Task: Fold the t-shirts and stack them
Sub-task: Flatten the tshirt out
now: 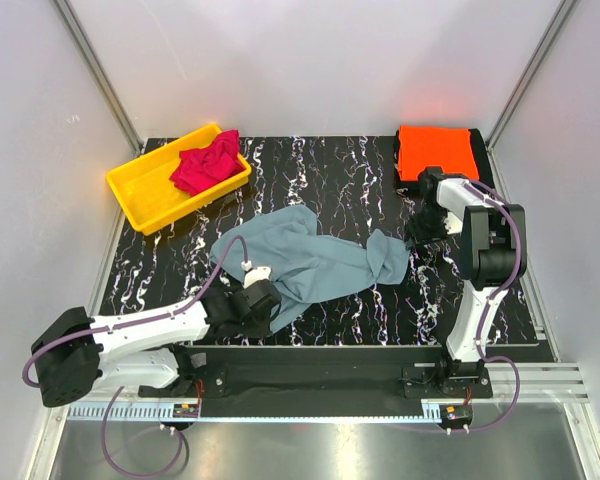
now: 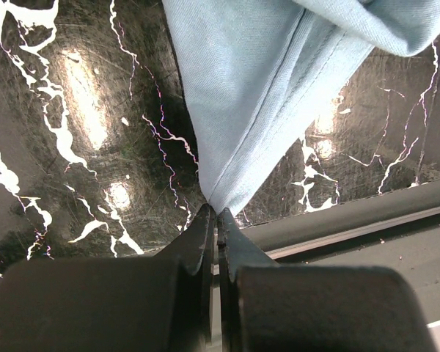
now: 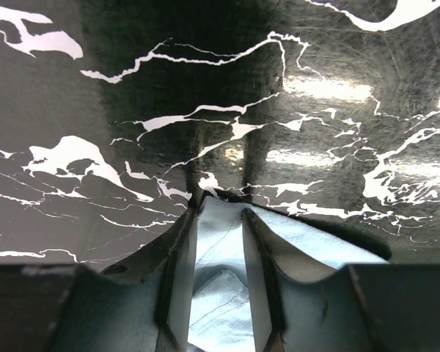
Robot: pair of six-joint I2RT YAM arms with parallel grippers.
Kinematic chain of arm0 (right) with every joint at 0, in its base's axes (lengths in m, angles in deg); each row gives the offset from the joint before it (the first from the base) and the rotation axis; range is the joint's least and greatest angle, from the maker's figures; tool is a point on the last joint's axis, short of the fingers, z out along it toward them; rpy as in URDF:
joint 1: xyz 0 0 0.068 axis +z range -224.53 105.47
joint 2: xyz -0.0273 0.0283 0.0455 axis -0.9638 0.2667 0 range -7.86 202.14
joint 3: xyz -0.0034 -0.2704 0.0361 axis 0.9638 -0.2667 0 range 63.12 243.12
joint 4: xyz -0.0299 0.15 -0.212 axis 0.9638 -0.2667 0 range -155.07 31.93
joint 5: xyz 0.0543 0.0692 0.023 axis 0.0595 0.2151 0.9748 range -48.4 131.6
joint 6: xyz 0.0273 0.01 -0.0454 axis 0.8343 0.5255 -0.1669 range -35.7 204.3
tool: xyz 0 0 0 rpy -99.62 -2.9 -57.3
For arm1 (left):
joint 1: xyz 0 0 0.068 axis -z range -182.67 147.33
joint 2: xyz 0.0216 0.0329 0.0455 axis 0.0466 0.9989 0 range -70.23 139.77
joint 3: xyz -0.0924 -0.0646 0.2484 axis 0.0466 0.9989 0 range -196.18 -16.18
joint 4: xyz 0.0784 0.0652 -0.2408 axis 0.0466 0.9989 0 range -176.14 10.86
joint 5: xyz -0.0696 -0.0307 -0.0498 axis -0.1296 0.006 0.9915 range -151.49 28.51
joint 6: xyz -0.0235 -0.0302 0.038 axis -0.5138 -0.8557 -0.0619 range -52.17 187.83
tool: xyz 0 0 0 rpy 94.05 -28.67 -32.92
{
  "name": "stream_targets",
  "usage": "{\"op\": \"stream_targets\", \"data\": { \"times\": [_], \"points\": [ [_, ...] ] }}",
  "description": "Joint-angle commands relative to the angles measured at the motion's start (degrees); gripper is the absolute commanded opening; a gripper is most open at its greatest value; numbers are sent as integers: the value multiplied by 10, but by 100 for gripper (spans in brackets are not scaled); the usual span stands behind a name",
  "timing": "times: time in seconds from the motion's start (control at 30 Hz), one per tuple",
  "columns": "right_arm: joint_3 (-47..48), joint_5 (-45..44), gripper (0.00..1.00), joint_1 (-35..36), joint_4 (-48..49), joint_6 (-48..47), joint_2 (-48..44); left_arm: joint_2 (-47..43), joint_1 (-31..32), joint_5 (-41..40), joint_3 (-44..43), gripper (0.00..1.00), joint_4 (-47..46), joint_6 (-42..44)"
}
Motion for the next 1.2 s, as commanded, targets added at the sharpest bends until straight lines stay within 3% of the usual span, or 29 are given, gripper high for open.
{"op": "stream_targets", "data": {
  "times": [0.0, 0.03, 0.07, 0.1, 0.23, 0.33, 0.37, 0.47, 0.5, 0.63, 0.73, 0.9, 1.03, 1.17],
  "points": [
    [-12, -30, 35, -5, -15, 16, 6, -12, 3, -18, -13, 0, -5, 10],
    [-14, -33, 31, -5, -15, 13, 3, -13, 3, -18, -17, 0, -5, 11],
    [-15, -39, 12, -7, -15, 5, -1, -14, 3, -18, -19, 0, -3, 13],
    [-15, -44, 0, -8, -15, -1, -3, -17, 3, -19, -19, 0, -3, 15],
    [-3, -100, 0, -10, -5, -58, -47, -28, 3, -41, -53, 0, 30, 40],
    [17, -132, 0, -12, 12, -135, -120, -36, 3, -96, -123, 0, 82, 88],
    [26, -138, 0, -12, 12, -175, -142, -34, 2, -149, -152, 0, 101, 105],
    [84, -156, 0, -13, 14, -249, -243, -22, 1, -273, -306, 0, 160, 202],
    [104, -157, 0, -12, 13, -271, -268, -13, 1, -305, -390, 0, 166, 234],
    [224, -171, 0, -13, 14, -362, -387, 4, -4, -475, -589, 0, 174, 379],
    [276, -193, 0, -13, 11, -415, -462, 15, -7, -522, -707, 0, 163, 455],
    [312, -205, 0, -12, 11, -459, -586, -24, -7, -480, -781, 0, 153, 470],
    [343, -171, 0, -12, -15, -462, -625, -80, -6, -399, -767, 0, 144, 444],
    [366, -152, 0, -13, -42, -469, -626, -128, -7, -383, -717, 0, 89, 484]
  ]
}}
